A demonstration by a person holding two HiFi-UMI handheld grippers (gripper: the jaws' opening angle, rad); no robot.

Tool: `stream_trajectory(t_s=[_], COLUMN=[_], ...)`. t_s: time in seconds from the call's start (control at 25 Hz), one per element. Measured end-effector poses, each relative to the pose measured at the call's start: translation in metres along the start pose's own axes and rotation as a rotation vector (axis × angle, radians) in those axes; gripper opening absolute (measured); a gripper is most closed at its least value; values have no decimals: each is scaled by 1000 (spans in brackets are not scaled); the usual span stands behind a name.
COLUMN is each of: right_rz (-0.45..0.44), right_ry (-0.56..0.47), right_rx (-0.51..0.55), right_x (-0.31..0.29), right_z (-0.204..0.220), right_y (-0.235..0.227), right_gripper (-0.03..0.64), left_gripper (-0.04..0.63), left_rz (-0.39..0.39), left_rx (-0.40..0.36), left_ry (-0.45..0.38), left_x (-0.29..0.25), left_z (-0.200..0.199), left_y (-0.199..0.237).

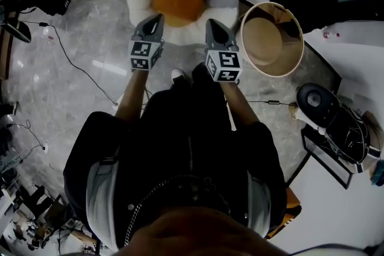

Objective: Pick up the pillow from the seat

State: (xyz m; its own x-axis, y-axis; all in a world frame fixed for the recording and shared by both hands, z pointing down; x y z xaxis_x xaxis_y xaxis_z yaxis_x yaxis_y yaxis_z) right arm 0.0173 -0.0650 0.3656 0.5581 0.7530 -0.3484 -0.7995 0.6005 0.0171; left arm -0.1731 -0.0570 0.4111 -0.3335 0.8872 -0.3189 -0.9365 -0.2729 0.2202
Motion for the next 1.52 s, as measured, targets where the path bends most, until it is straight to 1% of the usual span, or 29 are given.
stream_trajectory(t_s=[0.2, 0.44, 0.6, 0.8, 0.84, 0.96, 1.0, 1.16, 1.2, 1.32, 1.36, 1.48, 1.52], right_rz=[-8, -60, -95, -142, -147, -145, -143, -135, -133, -125, -120, -98, -88], right_ry=[11, -13, -19, -28, -28, -23, -17, 23, 29, 42, 46, 58, 62], right_rx=[-16, -24, -26, -8, -12, -37, -44, -31, -26, -28, -31, -37, -37], right_x=[-30, -99, -133, -171, -178, -197, -203, -226, -232, -251, -258, -283, -292], right_z=[2, -18, -25, -30, -28, -15, -10, 8, 13, 27, 32, 50, 57], right_y=[-34, -79, -112, -144, -150, -165, -169, -179, -179, -183, -187, -201, -205], right_gripper=[2, 2, 2, 2, 2, 2, 2, 2, 2, 2, 2, 2, 2], left_gripper=[11, 11, 11, 11, 11, 11, 11, 11, 11, 11, 11, 12, 22], left_rz=[-21, -81, -119, -164, -176, -193, -190, -176, -177, -181, -176, -152, -146], left_rx=[7, 11, -41, -30, -48, -181, -202, -172, -183, -284, -300, -276, -273], left_ry=[11, 2, 21, 2, 9, 55, 61, 40, 39, 57, 62, 66, 72], left_x=[-36, -95, -127, -155, -159, -174, -179, -200, -206, -224, -232, -262, -273], left_z=[-3, -30, -40, -50, -49, -44, -43, -39, -38, -29, -24, -7, -1], left_y=[6, 35, 45, 62, 66, 73, 75, 96, 103, 122, 128, 151, 160])
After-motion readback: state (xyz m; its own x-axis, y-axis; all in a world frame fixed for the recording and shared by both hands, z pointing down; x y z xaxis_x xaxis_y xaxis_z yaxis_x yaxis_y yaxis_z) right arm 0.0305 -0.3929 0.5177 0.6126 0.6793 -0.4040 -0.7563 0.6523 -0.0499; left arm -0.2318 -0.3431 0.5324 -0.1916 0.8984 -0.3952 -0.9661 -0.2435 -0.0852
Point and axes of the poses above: the fingertips, and each gripper's own axes: x backward along the fingers, y to its left, z out of its underside, the point moved 4 cm from there along x, backward along the fingers, and after that the axes turned 9 degrees about x, right-handed, at the moved point
